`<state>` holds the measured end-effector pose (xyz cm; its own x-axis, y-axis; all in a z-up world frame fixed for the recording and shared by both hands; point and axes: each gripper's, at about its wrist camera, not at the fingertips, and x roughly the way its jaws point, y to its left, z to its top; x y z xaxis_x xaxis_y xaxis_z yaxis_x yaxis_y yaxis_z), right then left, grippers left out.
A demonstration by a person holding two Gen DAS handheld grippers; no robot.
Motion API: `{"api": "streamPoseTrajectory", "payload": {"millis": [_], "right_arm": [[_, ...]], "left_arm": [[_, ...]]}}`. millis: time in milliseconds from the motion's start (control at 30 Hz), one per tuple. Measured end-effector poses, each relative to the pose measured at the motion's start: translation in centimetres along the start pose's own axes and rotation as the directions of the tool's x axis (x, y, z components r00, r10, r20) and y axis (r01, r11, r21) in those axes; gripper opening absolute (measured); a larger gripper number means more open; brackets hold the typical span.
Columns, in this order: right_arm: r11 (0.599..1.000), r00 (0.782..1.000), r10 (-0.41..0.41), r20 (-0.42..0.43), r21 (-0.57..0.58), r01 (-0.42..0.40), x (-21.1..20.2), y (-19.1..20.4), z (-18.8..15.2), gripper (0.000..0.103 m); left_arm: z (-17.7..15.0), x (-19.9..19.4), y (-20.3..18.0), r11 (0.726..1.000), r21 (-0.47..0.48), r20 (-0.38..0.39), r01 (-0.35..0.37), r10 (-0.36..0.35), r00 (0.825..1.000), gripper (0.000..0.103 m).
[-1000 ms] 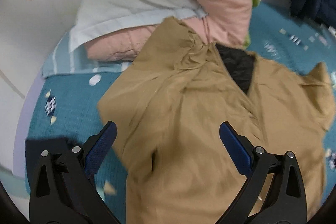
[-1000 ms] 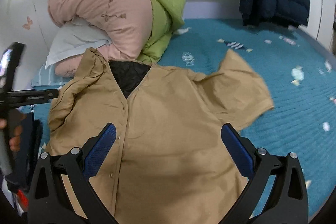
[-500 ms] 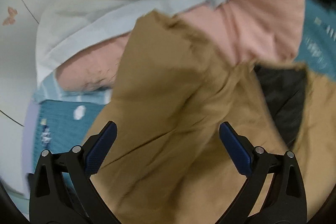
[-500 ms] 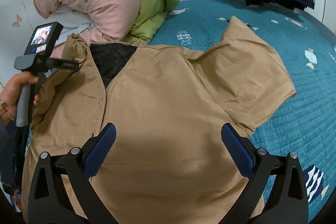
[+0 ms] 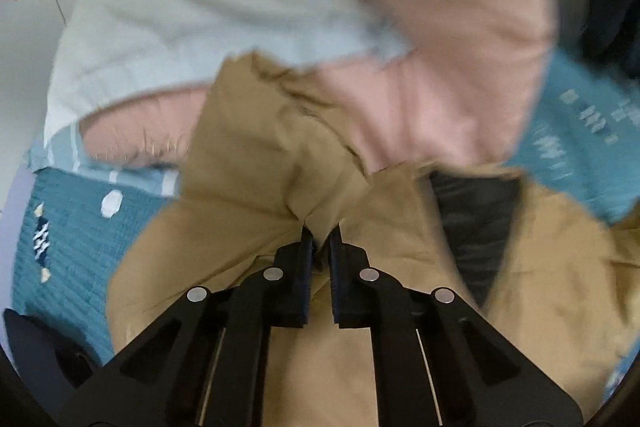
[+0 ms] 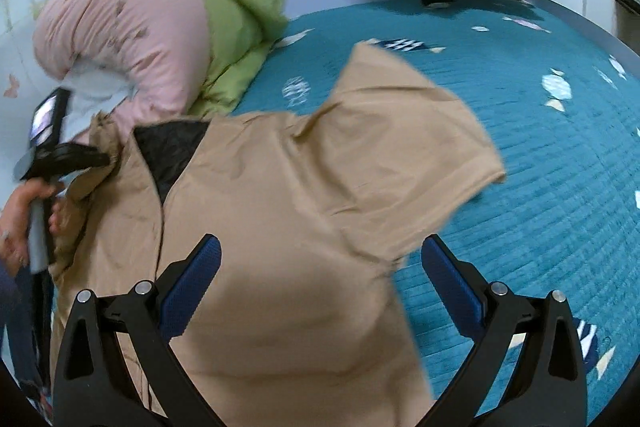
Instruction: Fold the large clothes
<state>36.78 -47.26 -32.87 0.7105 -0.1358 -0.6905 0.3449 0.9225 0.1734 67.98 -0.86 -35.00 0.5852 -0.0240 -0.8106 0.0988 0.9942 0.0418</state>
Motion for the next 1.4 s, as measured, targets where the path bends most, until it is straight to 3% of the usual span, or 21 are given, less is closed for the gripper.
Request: {"api": "streamPoseTrajectory", "payload": {"millis": [100, 200, 300, 367, 467, 633, 733, 833, 900, 933, 967, 1067, 1133, 1167, 1300, 1333, 1400], "right_arm": [[0.999, 1.0, -0.023, 0.019, 0.05, 0.022, -0.5, -1.9, 0.4, 0.097], [0.993, 0.999, -0.042, 0.03, 0.109, 0.038, -1.0, -4.1, 0.8, 0.097], [0.987, 0.997, -0.065, 0.048, 0.148, 0.057, -1.7, -6.0, 1.2, 0.097], [0.982, 0.996, -0.076, 0.056, 0.18, 0.065, -2.1, -7.4, 1.3, 0.097], [0.967, 0.994, -0.087, 0.063, 0.246, 0.069, -2.5, -9.7, 1.4, 0.097], [0.904, 0.998, -0.037, 0.047, 0.426, 0.014, -1.7, -14.4, 0.8, 0.097], [0.841, 0.998, 0.05, 0.04, 0.537, -0.064, -0.4, -16.6, 0.1, 0.097], [0.739, 0.984, 0.167, 0.053, 0.654, -0.161, 1.5, -18.5, -1.0, 0.097], [0.631, 0.961, 0.265, 0.077, 0.74, -0.234, 3.1, -19.6, -1.8, 0.097], [0.596, 0.951, 0.295, 0.096, 0.759, -0.261, 3.6, -19.8, -2.0, 0.097], [0.556, 0.935, 0.331, 0.126, 0.775, -0.301, 4.2, -19.9, -2.1, 0.097], [0.466, 0.899, 0.399, 0.179, 0.805, -0.367, 5.7, -19.8, -2.0, 0.097], [0.415, 0.877, 0.426, 0.223, 0.813, -0.408, 6.2, -19.7, -1.7, 0.097], [0.386, 0.863, 0.437, 0.252, 0.814, -0.433, 6.5, -19.7, -1.5, 0.097], [0.23, 0.77, 0.512, 0.379, 0.804, -0.549, 8.0, -19.7, -1.1, 0.097], [0.201, 0.745, 0.529, 0.407, 0.793, -0.575, 8.3, -19.5, -0.6, 0.097], [0.168, 0.72, 0.542, 0.434, 0.783, -0.599, 8.8, -19.5, -0.1, 0.095]], "left_arm": [[-0.4, -4.2, -1.7, 0.995, 0.06, 0.071, 0.078, -0.082, 0.994, 0.007], [-1.8, -8.0, -4.4, 0.977, 0.099, 0.076, 0.189, -0.197, 0.977, 0.007], [-4.6, -10.5, -9.6, 0.949, 0.182, 0.053, 0.259, -0.273, 0.961, 0.007], [-6.7, -10.4, -12.7, 0.922, 0.201, -0.006, 0.33, -0.336, 0.942, 0.007], [-9.3, -9.3, -16.3, 0.901, 0.222, -0.074, 0.372, -0.365, 0.928, 0.007], [-12.1, -4.5, -19.5, 0.904, 0.187, -0.227, 0.385, -0.342, 0.912, 0.008], [-13.4, -2.5, -20.2, 0.91, 0.197, -0.278, 0.364, -0.304, 0.911, 0.017], [-13.3, -1.7, -19.9, 0.914, 0.159, -0.304, 0.373, -0.314, 0.899, 0.024], [-13.4, -2.1, -20.0, 0.905, 0.154, -0.297, 0.396, -0.34, 0.892, 0.04], [-13.4, -2.5, -20.1, 0.9, 0.144, -0.292, 0.412, -0.359, 0.886, 0.06], [-13.5, -3.0, -20.1, 0.893, 0.135, -0.277, 0.43, -0.383, 0.881, 0.069], [-13.4, -4.4, -20.4, 0.889, 0.17, -0.241, 0.425, -0.381, 0.893, 0.069], [-13.2, -5.6, -20.3, 0.903, 0.192, -0.188, 0.385, -0.351, 0.917, 0.069], [-13.3, -6.1, -20.1, 0.904, 0.189, -0.17, 0.383, -0.354, 0.92, 0.07], [-13.0, -7.8, -17.9, 0.936, 0.152, -0.085, 0.318, -0.308, 0.948, 0.076], [-13.0, -7.8, -17.5, 0.941, 0.144, -0.085, 0.305, -0.296, 0.952, 0.076], [-13.0, -7.8, -16.3, 0.946, 0.123, -0.102, 0.301, -0.289, 0.952, 0.076]]}}
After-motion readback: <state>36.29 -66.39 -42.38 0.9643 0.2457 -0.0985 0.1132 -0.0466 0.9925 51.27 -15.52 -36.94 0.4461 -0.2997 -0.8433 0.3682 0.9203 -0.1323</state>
